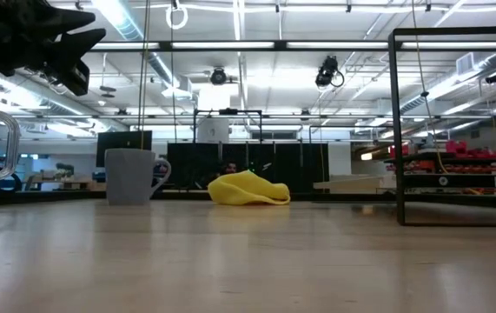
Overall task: Stack small to large cups/mugs on shelf
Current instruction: Move the blue mug to the center of the table
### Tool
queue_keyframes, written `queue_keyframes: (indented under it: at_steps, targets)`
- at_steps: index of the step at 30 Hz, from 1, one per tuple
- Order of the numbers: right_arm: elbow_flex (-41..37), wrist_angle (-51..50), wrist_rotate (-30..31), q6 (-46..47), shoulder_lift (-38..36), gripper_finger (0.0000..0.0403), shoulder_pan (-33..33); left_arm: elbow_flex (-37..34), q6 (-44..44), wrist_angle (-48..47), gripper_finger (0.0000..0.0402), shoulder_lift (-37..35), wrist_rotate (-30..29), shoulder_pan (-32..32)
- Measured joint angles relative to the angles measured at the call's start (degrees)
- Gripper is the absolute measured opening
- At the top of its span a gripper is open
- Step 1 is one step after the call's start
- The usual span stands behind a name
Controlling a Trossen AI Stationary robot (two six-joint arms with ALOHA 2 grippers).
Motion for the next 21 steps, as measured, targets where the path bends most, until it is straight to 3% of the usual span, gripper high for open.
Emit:
queue_keyframes:
  at_steps: [15, 21]
  targets:
    - [0.0, -0.6, -1.3, 0.3, 4.0, 0.0094, -0.1, 0.0, 0.0, -0.4, 0.0112, 0.0, 0.0, 0.0]
    - [0.0, -0.9, -1.3, 0.7, 4.0, 0.0058, -0.2, 0.0, -0.1, -0.4, 0.011, 0.0, 0.0, 0.0]
